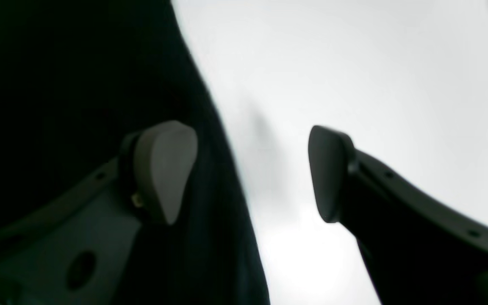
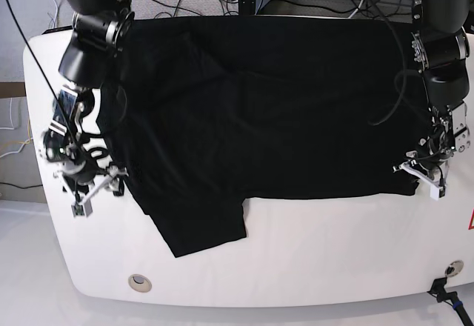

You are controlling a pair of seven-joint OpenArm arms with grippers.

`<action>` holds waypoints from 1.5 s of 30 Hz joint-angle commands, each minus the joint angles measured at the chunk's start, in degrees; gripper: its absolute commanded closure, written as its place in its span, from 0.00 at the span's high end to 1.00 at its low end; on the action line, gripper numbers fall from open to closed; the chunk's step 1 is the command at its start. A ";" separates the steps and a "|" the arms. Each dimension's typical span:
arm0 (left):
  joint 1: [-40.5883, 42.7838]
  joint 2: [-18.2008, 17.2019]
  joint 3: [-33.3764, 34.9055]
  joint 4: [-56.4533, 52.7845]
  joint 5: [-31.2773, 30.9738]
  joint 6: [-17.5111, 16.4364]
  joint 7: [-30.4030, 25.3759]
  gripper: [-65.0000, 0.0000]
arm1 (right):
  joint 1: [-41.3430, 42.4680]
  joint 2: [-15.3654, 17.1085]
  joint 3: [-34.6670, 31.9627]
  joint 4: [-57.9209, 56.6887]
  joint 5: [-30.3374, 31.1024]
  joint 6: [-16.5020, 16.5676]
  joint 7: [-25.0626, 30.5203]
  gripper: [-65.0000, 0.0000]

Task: Fold the T-shirt properly
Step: 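Move both grippers down the shirt sides to grasp the hem corners, then lift the hem with both grippers and fold it over toward the collar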

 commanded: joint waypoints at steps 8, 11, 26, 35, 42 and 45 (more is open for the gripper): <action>0.03 -1.07 -0.08 1.15 -0.63 -0.33 -0.99 0.00 | 16.16 1.21 0.06 -29.84 -5.58 -0.08 16.42 0.68; 0.12 -1.16 -0.08 1.15 -0.63 -0.41 -0.99 0.00 | 17.39 1.21 0.14 -35.73 -6.99 -0.17 19.76 0.68; 0.12 -1.25 -0.17 1.15 -0.63 -0.41 -0.99 0.00 | 11.77 -1.52 0.23 -35.90 -6.46 -0.25 21.78 0.65; 0.12 -1.25 -0.17 1.24 -0.72 -0.41 -0.99 0.00 | 11.85 -3.01 0.23 -35.90 -6.46 -0.25 24.16 0.17; 3.02 -1.25 -3.25 8.80 -0.81 -0.41 -3.37 0.00 | 12.12 -3.01 0.06 -35.55 -6.90 0.01 23.98 0.00; 6.80 -0.89 -6.77 16.62 -0.72 -0.41 -4.95 0.00 | 11.68 -3.01 0.06 -30.63 -6.90 0.18 21.87 0.00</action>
